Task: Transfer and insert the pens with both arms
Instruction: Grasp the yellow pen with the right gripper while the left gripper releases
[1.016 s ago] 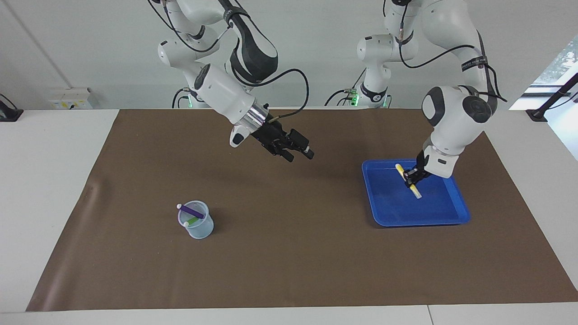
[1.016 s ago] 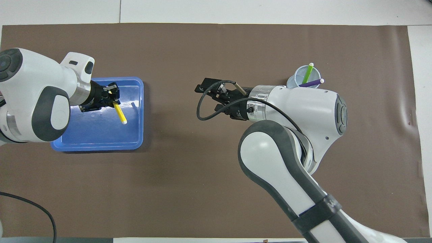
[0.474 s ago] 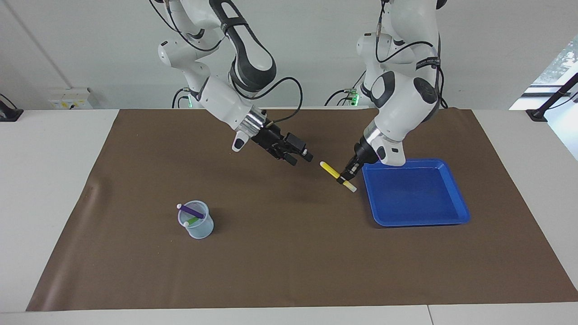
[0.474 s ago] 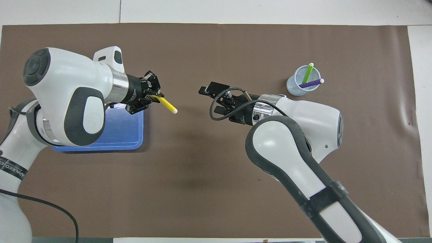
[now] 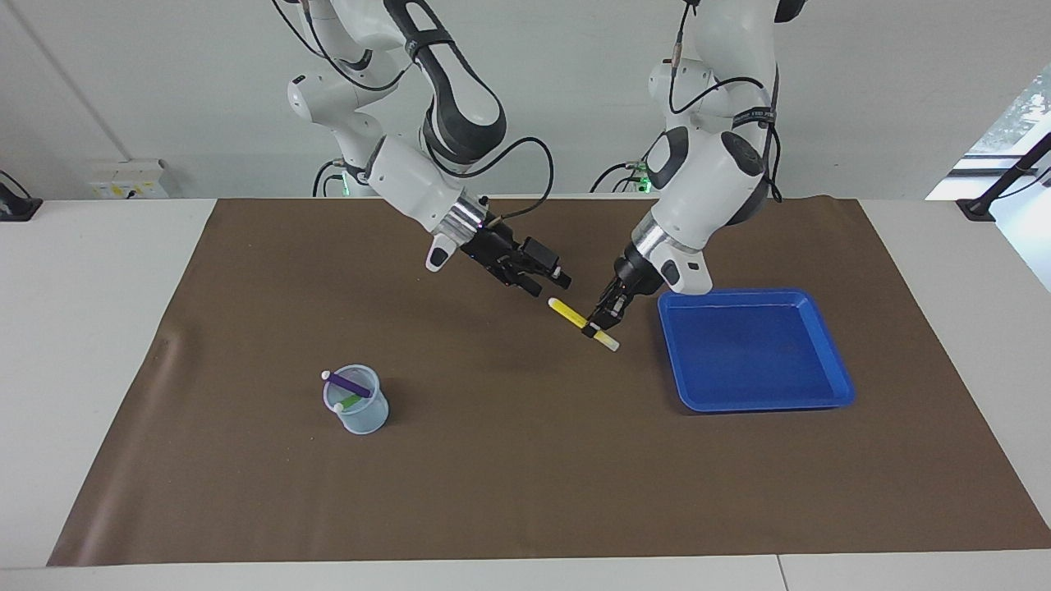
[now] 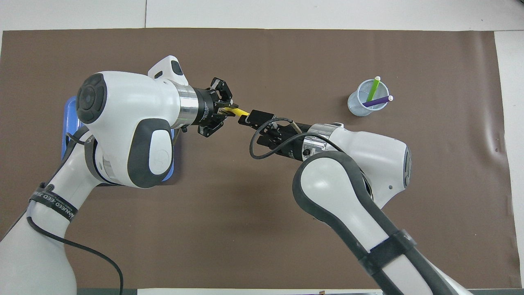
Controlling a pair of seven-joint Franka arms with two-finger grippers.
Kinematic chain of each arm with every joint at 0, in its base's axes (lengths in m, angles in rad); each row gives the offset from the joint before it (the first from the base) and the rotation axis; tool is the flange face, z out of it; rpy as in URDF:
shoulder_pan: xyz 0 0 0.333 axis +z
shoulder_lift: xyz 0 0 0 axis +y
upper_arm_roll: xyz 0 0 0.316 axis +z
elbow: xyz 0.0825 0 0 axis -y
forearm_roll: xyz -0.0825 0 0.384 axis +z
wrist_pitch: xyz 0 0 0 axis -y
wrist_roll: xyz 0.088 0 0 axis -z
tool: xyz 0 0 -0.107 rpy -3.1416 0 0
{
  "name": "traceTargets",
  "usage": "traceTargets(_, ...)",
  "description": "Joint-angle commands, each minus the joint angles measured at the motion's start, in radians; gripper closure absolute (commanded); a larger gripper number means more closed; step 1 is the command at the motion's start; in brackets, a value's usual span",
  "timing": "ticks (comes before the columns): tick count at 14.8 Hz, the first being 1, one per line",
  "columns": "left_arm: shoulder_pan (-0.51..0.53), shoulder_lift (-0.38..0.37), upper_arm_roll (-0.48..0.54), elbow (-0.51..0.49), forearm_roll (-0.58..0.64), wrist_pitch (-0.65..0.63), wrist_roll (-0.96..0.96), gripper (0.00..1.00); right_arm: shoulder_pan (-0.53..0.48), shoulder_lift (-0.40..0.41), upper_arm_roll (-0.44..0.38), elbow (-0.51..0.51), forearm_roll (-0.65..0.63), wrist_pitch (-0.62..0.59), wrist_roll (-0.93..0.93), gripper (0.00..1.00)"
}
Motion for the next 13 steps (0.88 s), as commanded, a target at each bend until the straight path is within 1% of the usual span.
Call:
traceTargets(1,-0.020,0.007,0.015,0.006,-0.019,-0.017,-0.010,1.00,-0.016,-0.019,0.003,-0.015,0.026,0.007,-0.035,0.08)
traceTargets(2,-0.022,0.006,0.015,0.006,-0.019,-0.038,-0.010,1.00,-0.021,-0.019,0.003,-0.010,0.026,0.007,-0.035,0.13)
traceTargets(5,-0.024,0.004,0.015,0.006,-0.017,-0.065,-0.008,1.00,-0.024,-0.018,0.003,-0.010,0.026,0.009,-0.035,0.23)
traceTargets(9,-0.039,0.004,0.015,0.006,-0.017,-0.060,-0.010,1.00,-0.024,-0.015,0.003,-0.010,0.026,0.018,-0.035,0.26)
traceTargets(10,-0.039,0.004,0.015,0.006,-0.017,-0.060,-0.010,1.00,-0.024,-0.015,0.003,-0.009,0.026,0.017,-0.035,0.28)
traceTargets(12,-0.040,0.003,0.015,0.003,-0.017,-0.062,-0.010,1.00,-0.025,-0.015,0.001,-0.010,0.026,0.015,-0.035,0.36)
traceTargets(13,-0.040,0.003,0.015,0.002,-0.017,-0.060,-0.010,1.00,-0.035,-0.015,0.001,-0.010,0.026,0.011,-0.035,0.37)
